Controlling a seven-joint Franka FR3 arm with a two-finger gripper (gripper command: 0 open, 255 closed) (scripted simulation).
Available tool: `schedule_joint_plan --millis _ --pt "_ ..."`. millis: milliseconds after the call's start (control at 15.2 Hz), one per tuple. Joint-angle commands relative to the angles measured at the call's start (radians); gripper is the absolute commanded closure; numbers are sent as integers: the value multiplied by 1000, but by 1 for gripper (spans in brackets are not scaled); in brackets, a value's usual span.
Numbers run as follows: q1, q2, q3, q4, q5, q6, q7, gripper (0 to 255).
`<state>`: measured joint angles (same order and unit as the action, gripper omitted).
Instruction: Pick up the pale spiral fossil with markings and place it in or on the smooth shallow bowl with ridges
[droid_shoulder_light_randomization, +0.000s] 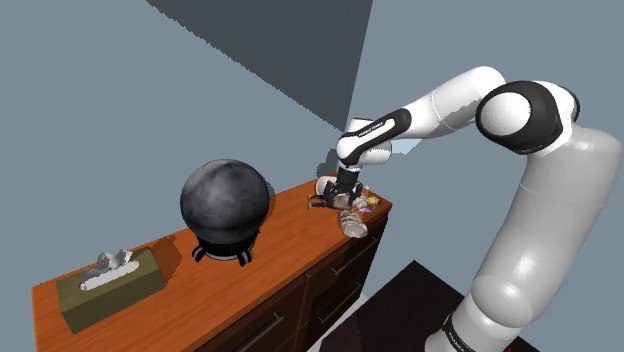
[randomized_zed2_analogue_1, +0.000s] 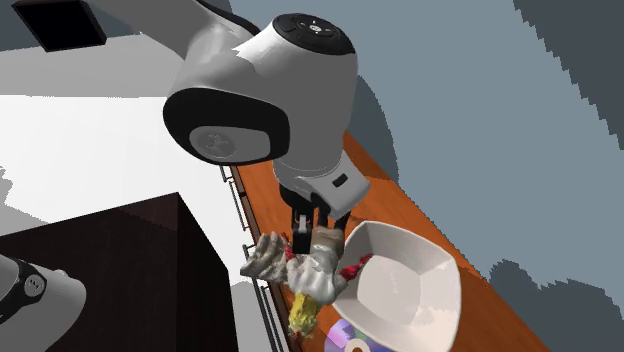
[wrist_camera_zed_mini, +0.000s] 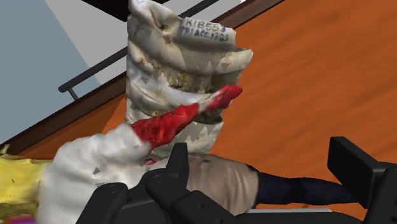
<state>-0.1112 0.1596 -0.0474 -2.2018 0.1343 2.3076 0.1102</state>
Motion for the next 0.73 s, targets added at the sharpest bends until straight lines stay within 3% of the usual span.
schedule_joint_plan --millis 0,660 --pt "0 22 1 -1 4 24 -2 0" --pt "-2 45 6 -11 9 56 -5 0"
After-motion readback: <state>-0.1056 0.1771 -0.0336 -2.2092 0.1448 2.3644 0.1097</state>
